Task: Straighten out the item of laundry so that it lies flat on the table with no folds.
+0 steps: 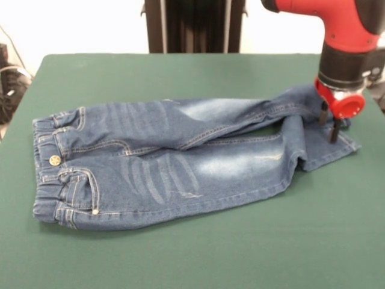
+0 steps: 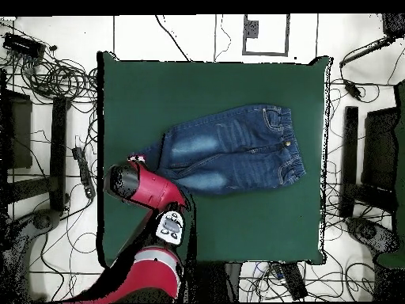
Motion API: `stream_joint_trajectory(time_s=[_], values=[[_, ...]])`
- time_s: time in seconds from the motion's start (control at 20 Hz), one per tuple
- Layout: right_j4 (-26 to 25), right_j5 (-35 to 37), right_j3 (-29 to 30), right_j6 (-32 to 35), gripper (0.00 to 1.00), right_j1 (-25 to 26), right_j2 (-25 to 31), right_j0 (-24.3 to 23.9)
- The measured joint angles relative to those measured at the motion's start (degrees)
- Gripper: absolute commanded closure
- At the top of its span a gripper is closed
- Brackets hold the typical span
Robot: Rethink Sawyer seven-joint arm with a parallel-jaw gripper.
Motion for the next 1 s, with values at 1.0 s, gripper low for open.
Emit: stream_joint_trajectory(time_s=[1.0], values=[[-6.6,14.3,-9.1,0.0,0.00,3.1,1.7,-5.3]])
